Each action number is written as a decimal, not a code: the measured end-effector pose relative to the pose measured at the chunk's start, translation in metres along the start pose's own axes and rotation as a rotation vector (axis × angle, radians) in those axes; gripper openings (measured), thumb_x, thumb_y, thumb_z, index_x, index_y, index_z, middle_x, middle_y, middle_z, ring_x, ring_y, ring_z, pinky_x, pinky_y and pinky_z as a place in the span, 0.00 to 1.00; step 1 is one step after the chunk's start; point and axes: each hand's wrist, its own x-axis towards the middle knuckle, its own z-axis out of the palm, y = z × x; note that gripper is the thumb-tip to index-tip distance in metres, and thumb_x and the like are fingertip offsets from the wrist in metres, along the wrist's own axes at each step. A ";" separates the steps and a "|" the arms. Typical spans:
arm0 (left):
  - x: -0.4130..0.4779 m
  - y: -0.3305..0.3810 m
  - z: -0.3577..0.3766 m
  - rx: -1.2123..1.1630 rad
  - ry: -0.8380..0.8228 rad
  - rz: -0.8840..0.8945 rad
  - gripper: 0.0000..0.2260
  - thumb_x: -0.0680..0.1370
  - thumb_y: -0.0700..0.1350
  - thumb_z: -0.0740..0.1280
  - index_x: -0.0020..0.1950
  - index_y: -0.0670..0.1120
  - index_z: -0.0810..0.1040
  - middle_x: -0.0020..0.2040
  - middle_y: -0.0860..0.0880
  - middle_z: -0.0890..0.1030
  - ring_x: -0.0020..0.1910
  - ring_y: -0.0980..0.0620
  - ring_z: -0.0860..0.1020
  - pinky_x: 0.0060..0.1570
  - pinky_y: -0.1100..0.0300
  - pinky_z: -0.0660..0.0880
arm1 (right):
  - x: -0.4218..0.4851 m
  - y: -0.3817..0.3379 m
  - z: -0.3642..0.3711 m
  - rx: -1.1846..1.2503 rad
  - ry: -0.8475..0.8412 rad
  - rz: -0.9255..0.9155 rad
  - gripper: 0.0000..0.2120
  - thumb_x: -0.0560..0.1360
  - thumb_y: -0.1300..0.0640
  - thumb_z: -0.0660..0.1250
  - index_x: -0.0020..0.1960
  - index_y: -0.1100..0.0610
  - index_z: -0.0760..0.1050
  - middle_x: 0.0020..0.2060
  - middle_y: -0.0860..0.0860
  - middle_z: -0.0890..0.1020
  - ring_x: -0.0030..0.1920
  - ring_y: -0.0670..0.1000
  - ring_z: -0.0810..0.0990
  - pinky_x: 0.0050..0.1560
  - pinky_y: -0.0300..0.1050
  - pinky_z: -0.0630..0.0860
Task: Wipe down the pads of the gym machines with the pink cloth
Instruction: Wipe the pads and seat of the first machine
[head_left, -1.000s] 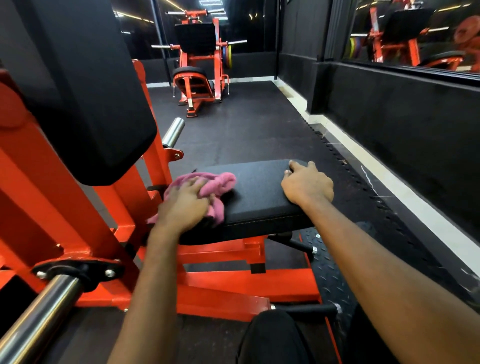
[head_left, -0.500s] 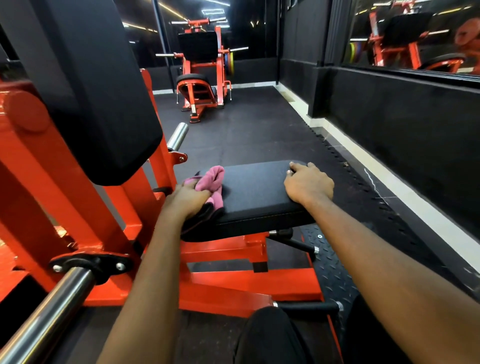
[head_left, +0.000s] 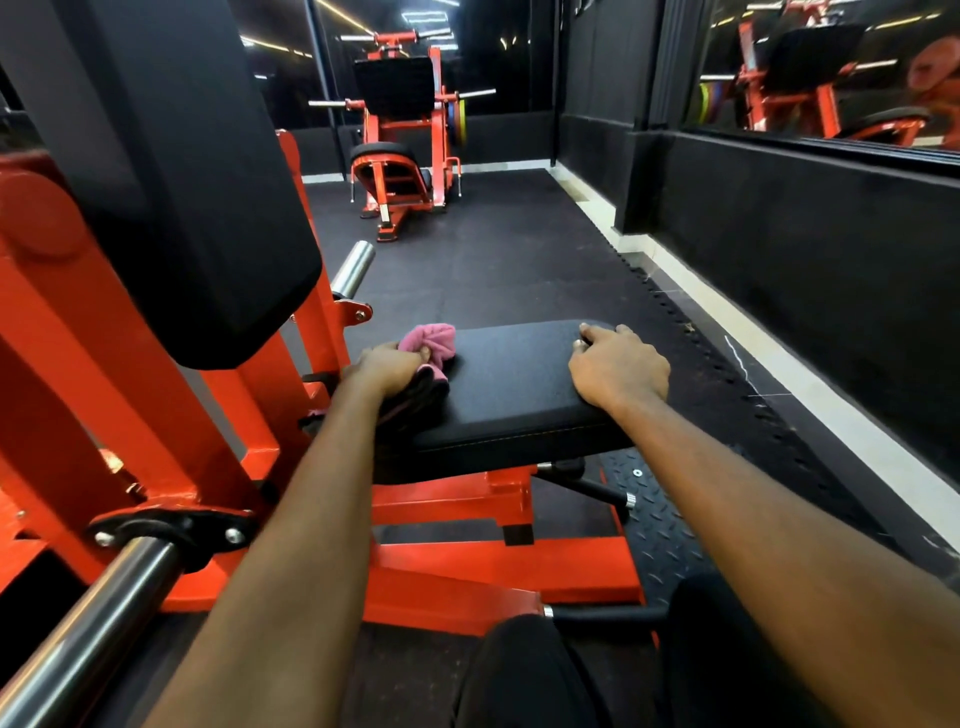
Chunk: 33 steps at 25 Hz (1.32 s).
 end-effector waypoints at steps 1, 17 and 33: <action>-0.006 -0.002 -0.004 -0.068 0.022 0.005 0.23 0.74 0.63 0.63 0.65 0.53 0.79 0.65 0.46 0.80 0.63 0.45 0.78 0.65 0.50 0.73 | 0.000 0.000 -0.001 0.015 0.001 0.004 0.21 0.83 0.45 0.54 0.74 0.41 0.69 0.73 0.57 0.70 0.64 0.63 0.76 0.60 0.54 0.72; -0.035 -0.006 0.021 0.258 0.153 -0.045 0.27 0.75 0.72 0.55 0.73 0.67 0.65 0.76 0.45 0.62 0.73 0.36 0.63 0.70 0.38 0.63 | 0.000 0.000 0.003 -0.010 -0.039 0.021 0.22 0.84 0.46 0.51 0.77 0.38 0.64 0.80 0.55 0.61 0.68 0.66 0.73 0.63 0.55 0.71; 0.029 -0.011 0.002 0.000 -0.014 -0.013 0.23 0.75 0.61 0.64 0.68 0.54 0.73 0.66 0.43 0.77 0.65 0.39 0.74 0.66 0.49 0.71 | 0.001 -0.005 0.009 -0.018 -0.003 0.034 0.22 0.83 0.45 0.51 0.76 0.39 0.65 0.79 0.56 0.62 0.64 0.66 0.76 0.58 0.56 0.75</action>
